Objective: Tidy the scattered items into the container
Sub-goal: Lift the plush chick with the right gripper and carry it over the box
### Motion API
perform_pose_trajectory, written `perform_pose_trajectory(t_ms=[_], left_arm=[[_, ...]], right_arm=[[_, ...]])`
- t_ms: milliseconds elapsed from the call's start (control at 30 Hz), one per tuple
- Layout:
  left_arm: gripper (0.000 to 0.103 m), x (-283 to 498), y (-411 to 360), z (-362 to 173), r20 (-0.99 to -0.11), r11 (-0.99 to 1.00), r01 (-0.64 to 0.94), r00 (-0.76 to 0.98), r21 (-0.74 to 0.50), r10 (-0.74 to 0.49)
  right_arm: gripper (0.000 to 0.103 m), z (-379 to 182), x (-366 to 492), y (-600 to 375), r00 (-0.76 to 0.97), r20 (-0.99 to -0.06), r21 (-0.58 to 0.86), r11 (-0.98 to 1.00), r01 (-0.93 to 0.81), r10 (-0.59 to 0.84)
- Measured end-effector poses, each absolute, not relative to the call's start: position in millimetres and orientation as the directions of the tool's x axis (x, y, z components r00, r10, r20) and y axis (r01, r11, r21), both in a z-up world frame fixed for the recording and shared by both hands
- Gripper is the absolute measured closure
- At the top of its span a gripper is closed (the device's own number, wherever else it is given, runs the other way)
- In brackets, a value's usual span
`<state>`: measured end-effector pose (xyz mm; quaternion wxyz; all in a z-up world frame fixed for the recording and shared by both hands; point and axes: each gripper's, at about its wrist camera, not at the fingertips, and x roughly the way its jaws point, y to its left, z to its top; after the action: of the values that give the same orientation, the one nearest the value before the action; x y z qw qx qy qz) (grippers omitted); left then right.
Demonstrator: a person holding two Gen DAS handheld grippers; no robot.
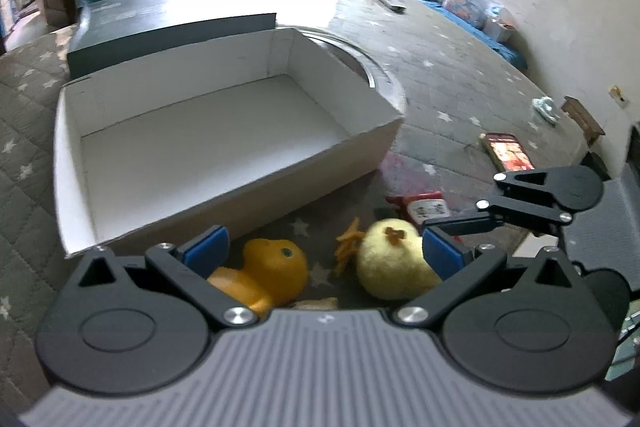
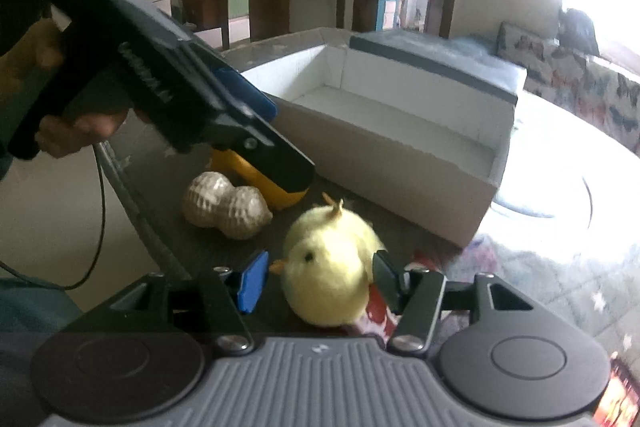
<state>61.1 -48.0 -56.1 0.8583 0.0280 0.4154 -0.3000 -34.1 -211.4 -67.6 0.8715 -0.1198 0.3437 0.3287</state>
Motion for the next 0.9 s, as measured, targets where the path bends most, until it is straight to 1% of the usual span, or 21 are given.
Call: perform_pose_trajectory(t_ms=[200, 333, 433, 667, 900], left_arm=[[0.000, 63.9, -70.6, -62.3, -0.739, 0.780, 0.584, 0.420, -0.224, -0.527], [0.000, 70.0, -79.2, -72.0, -0.755, 0.771, 0.584, 0.379, -0.253, -0.535], [0.000, 73.2, -83.3, -76.7, -0.758, 0.763, 0.584, 0.356, -0.276, -0.546], [0.000, 82.5, -89.7, -85.4, -0.769, 0.740, 0.592, 0.295, -0.319, -0.567], [0.000, 91.9, -87.3, -92.0, -0.751, 0.707, 0.584, 0.235, -0.399, -0.618]], right_arm=[[0.050, -74.2, -32.8, -212.8, 0.532, -0.694, 0.034, 0.759, -0.650, 0.485], [0.056, -77.4, -36.0, -212.2, 0.551, -0.685, 0.004, 0.759, -0.651, 0.477], [0.059, -79.5, -37.4, -213.0, 0.566, -0.672, -0.004, 0.763, -0.647, 0.477], [0.060, -84.1, -44.4, -208.9, 0.595, -0.650, -0.042, 0.759, -0.650, 0.473], [0.061, -84.3, -46.3, -213.1, 0.592, -0.635, -0.011, 0.761, -0.649, 0.496]])
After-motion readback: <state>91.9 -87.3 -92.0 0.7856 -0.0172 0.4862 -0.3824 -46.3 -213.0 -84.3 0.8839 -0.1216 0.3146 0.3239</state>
